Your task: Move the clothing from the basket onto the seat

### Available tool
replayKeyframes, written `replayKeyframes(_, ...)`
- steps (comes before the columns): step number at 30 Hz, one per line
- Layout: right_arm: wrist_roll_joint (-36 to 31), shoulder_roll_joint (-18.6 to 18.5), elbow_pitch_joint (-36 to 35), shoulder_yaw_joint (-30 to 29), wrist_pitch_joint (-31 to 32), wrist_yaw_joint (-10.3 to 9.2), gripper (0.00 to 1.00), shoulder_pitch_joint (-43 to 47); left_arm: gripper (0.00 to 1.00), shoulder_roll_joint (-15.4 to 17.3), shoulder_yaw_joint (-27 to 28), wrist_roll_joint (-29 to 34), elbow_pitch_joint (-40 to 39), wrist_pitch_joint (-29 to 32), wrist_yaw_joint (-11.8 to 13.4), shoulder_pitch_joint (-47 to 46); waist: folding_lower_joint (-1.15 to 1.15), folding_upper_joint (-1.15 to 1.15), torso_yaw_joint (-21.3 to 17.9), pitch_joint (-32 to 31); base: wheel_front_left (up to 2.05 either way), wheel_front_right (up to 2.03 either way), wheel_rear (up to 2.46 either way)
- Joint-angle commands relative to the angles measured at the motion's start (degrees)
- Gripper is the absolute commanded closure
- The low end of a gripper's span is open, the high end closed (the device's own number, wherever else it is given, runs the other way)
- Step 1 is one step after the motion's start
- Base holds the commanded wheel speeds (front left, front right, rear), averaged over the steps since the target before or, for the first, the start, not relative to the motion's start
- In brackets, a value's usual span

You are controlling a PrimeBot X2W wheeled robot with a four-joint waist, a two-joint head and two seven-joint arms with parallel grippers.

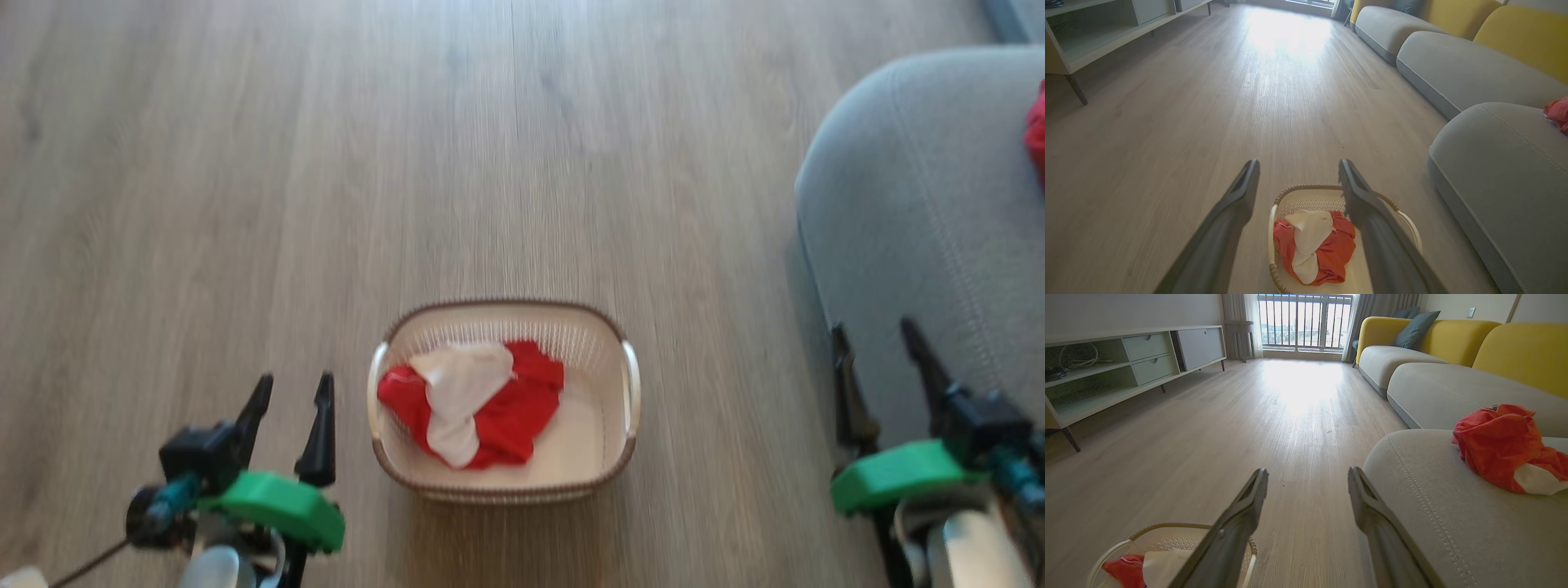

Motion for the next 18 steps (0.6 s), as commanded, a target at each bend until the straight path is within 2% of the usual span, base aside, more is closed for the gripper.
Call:
replayKeyframes(1, 0.3, -0.3, -3.0, 0.7, -0.7, -0.02, 0.00, -4.2, 0.00, 0.0, 1.6, 0.9, -2.0, -0.7, -0.4, -4.6, 0.00, 0.00, -0.7, 4.3, 0.00, 0.00, 0.00)
replayKeyframes(6, 1.2, -0.3, -6.7, -0.5, -0.7, -0.02, 0.00, -9.5, 0.00, 0.1, -1.7, 3.5, 0.2, -0.3, -1.0, -12.6, 0.00, 0.00, -1.5, 15.4, 0.00, 0.00, 0.00)
replayKeyframes(10, 2.2, -0.3, -8.6, -0.7, -0.7, -0.02, 0.00, -13.7, 0.00, 1.3, -5.0, 6.9, 5.3, 2.2, -1.2, -21.0, 0.00, 0.00, -2.6, 24.2, 0.00, 0.00, 0.00)
replayKeyframes(11, 2.2, -0.3, -8.6, -0.7, -0.7, -0.02, 0.00, -13.7, 0.00, 1.3, -5.0, 6.9, 5.3, 2.2, -1.2, -21.0, 0.00, 0.00, -2.6, 24.2, 0.00, 0.00, 0.00)
replayKeyframes(18, 4.5, -0.3, -9.2, 0.6, -0.7, -0.02, 0.00, -18.5, 0.00, 3.6, -9.5, 13.3, 18.6, 6.9, -0.3, -33.2, 0.00, 0.00, -5.9, 33.6, 0.00, 0.00, 0.00)
